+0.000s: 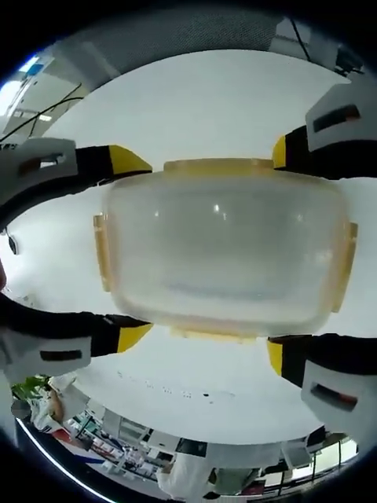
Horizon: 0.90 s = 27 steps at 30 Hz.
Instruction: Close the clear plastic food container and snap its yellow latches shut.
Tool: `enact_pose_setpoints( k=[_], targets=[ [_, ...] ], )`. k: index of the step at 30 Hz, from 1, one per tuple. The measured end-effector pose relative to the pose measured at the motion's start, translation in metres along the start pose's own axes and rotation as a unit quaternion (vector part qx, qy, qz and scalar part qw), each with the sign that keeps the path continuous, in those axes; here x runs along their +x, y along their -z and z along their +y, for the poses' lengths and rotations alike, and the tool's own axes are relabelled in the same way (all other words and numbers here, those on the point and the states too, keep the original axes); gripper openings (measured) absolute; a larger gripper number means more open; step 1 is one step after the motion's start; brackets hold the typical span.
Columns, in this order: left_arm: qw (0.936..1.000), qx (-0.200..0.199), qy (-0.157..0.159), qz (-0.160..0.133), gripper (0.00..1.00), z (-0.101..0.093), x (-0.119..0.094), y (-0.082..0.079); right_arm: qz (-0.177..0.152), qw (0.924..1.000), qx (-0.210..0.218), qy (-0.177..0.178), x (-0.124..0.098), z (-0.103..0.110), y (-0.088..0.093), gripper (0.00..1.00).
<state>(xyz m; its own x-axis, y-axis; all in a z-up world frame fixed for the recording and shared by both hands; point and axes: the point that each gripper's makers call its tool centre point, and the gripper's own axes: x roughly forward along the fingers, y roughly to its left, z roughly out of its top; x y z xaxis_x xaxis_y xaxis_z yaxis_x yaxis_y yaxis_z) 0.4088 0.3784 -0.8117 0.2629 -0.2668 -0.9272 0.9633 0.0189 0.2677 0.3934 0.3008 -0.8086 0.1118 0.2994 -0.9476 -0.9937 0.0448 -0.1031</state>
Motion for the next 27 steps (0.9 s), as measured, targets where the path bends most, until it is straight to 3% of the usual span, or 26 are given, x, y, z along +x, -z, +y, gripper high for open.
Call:
enact_pose_setpoints(
  k=[3, 9, 12, 18, 24, 27],
  targets=[
    [0.9998, -0.015, 0.007, -0.013, 0.79, 0.002, -0.001, -0.002, -0.011, 0.9999, 0.002, -0.005, -0.001, -0.001, -0.001, 0.78],
    [0.9998, -0.006, 0.012, -0.015, 0.78, 0.0, -0.002, 0.0, -0.005, 0.9999, -0.008, -0.006, 0.002, 0.0, -0.001, 0.78],
    [0.9998, 0.002, 0.015, -0.014, 0.79, -0.001, -0.002, 0.001, -0.003, 0.9998, 0.016, -0.006, 0.002, -0.001, 0.002, 0.79],
    [0.9996, -0.004, 0.012, -0.025, 0.79, 0.0, -0.002, -0.002, -0.018, 0.9997, 0.013, 0.011, 0.0, -0.001, 0.006, 0.79],
    [0.9977, -0.025, -0.007, -0.062, 0.77, 0.003, -0.007, -0.004, -0.081, 0.9932, 0.061, 0.058, -0.009, -0.011, 0.003, 0.82],
    [0.9931, -0.042, -0.035, -0.104, 0.77, 0.009, -0.013, -0.009, -0.142, 0.9783, 0.12, 0.092, -0.015, -0.017, -0.002, 0.88]
  ],
)
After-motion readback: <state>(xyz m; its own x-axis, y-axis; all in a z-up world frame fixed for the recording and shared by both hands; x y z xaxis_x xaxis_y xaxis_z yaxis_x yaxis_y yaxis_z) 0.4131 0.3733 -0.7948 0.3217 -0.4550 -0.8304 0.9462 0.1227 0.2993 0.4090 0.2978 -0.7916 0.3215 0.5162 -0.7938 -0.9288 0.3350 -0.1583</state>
